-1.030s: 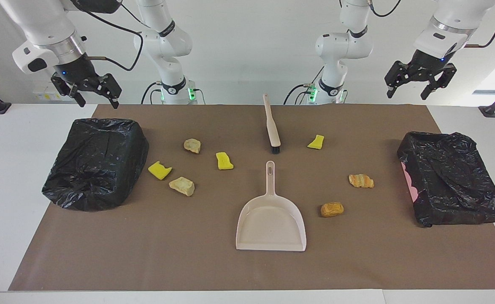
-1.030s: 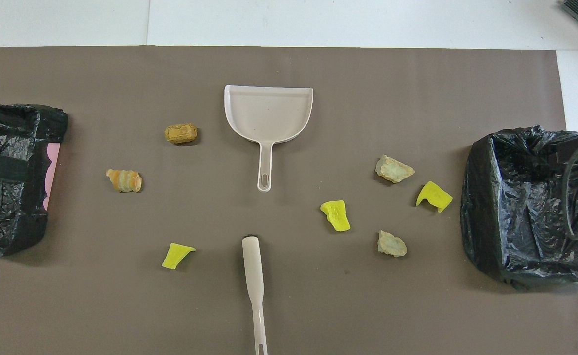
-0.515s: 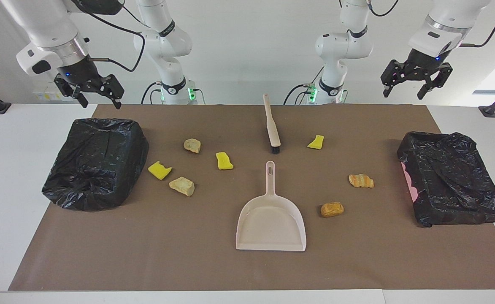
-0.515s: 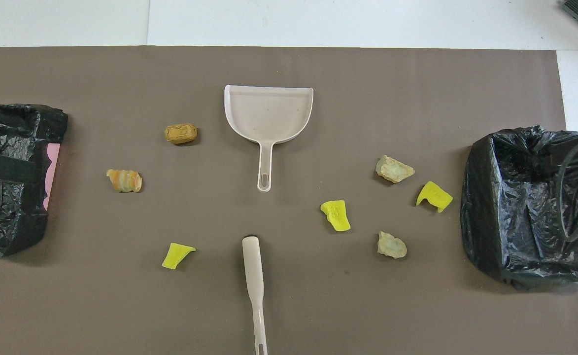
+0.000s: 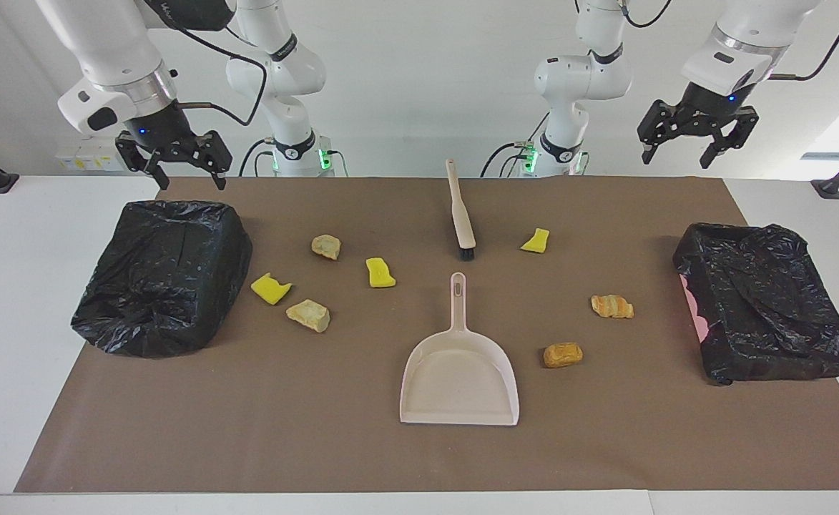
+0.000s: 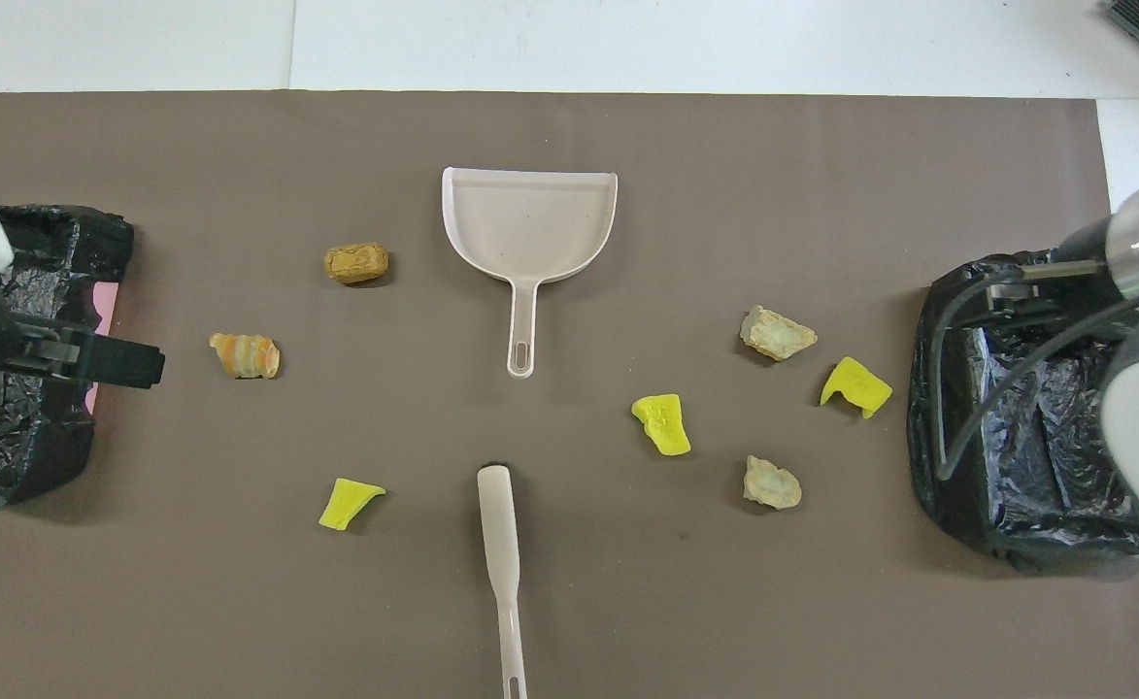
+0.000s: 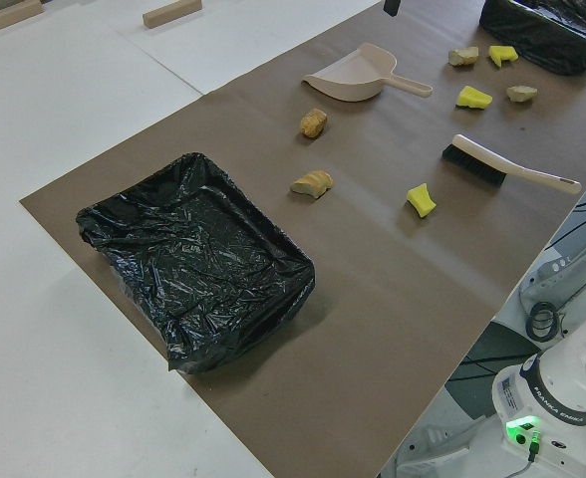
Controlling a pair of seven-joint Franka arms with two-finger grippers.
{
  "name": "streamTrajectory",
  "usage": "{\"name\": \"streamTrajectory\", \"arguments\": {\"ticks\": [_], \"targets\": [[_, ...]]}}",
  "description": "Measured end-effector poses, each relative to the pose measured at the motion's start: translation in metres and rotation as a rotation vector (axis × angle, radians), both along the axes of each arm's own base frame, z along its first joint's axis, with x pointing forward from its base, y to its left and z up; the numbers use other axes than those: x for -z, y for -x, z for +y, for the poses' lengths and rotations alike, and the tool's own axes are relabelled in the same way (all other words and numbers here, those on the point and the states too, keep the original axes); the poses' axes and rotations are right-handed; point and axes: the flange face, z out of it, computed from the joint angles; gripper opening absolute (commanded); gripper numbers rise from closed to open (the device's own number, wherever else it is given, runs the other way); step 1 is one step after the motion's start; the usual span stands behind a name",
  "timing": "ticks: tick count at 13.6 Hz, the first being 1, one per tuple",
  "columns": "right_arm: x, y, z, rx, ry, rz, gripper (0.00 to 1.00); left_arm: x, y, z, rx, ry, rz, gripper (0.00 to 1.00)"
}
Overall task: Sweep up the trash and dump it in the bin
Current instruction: 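Grasp the beige dustpan handle with the right gripper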
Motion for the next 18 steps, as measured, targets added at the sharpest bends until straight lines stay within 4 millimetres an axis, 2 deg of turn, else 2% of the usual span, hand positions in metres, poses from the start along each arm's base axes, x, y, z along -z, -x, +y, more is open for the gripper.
{"name": "streamTrajectory", "arguments": {"ticks": [3,6,8,11,13,16,18], "targets": [[0.036,-0.021,0.038,-0.004,-0.022,0.003,1.0,0.031,0.027,-0.054,0.011,-0.006,0.048,1.0],[0.073,-0.038,0.078,0.037,-0.029,0.002,1.0,0.08,0.067,-0.121,0.018,-0.039,0.105,1.0],[0.101,-0.048,0.116,0.071,-0.033,-0.02,1.0,0.113,0.097,-0.157,0.001,-0.039,0.085,1.0],[0.148,-0.059,0.172,0.122,-0.061,-0.053,1.0,0.15,0.143,-0.18,-0.011,-0.04,0.091,1.0],[0.164,-0.063,0.203,0.159,-0.076,-0.063,1.0,0.174,0.166,-0.194,-0.002,-0.039,0.093,1.0],[0.181,-0.066,0.258,0.228,-0.093,-0.08,1.0,0.225,0.213,-0.231,-0.019,-0.019,0.065,1.0],[0.203,-0.06,0.296,0.275,-0.099,-0.08,1.0,0.261,0.246,-0.245,-0.005,-0.026,0.065,1.0]]}}
